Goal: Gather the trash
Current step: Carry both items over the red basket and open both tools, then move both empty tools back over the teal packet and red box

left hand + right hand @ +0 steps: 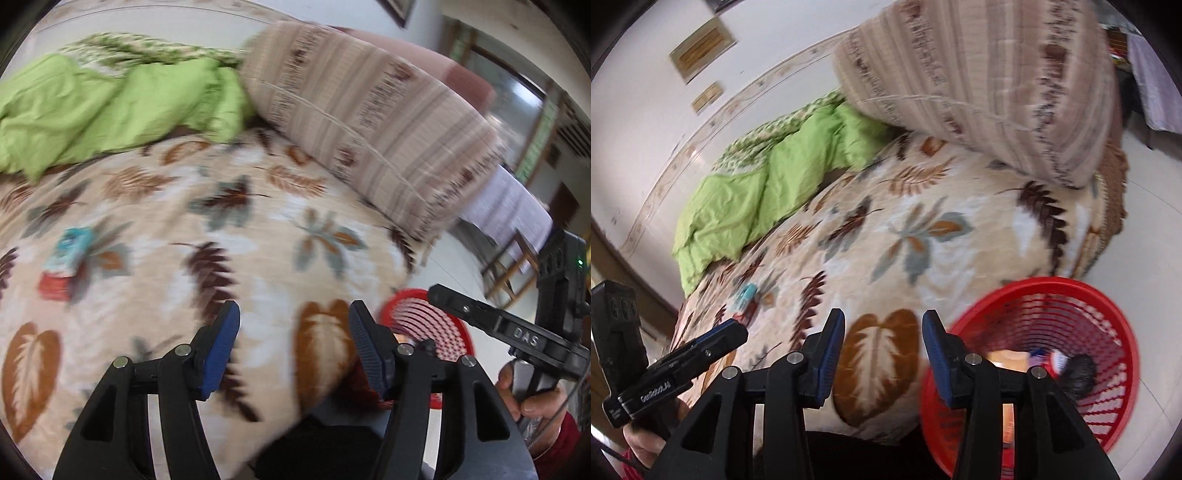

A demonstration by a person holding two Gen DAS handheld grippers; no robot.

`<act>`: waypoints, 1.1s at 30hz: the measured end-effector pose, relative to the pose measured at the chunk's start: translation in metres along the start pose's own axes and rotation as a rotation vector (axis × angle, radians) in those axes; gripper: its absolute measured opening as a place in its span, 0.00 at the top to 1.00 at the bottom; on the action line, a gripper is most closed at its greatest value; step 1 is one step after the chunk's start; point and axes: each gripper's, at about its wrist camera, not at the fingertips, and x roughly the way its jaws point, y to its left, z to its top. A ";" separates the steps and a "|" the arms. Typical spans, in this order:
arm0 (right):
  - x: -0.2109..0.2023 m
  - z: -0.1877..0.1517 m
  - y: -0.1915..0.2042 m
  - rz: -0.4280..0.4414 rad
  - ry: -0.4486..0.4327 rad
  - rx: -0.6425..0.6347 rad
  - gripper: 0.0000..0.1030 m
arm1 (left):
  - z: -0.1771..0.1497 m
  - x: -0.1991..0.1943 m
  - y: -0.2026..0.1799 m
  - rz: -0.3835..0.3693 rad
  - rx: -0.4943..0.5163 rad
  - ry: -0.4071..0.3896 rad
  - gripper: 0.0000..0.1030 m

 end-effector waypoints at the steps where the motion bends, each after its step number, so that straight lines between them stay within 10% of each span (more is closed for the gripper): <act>1: 0.006 0.001 0.009 0.010 0.008 -0.016 0.55 | 0.001 -0.003 0.009 0.012 -0.014 -0.008 0.41; 15: 0.139 -0.005 0.135 0.091 0.137 -0.117 0.55 | 0.012 -0.035 0.167 0.240 -0.256 -0.089 0.36; 28: 0.151 -0.006 0.122 0.166 0.164 -0.013 0.55 | 0.050 0.056 0.213 0.407 -0.149 0.105 0.29; 33: 0.153 -0.006 0.123 0.178 0.167 -0.013 0.55 | 0.046 0.080 0.225 0.471 -0.142 0.136 0.53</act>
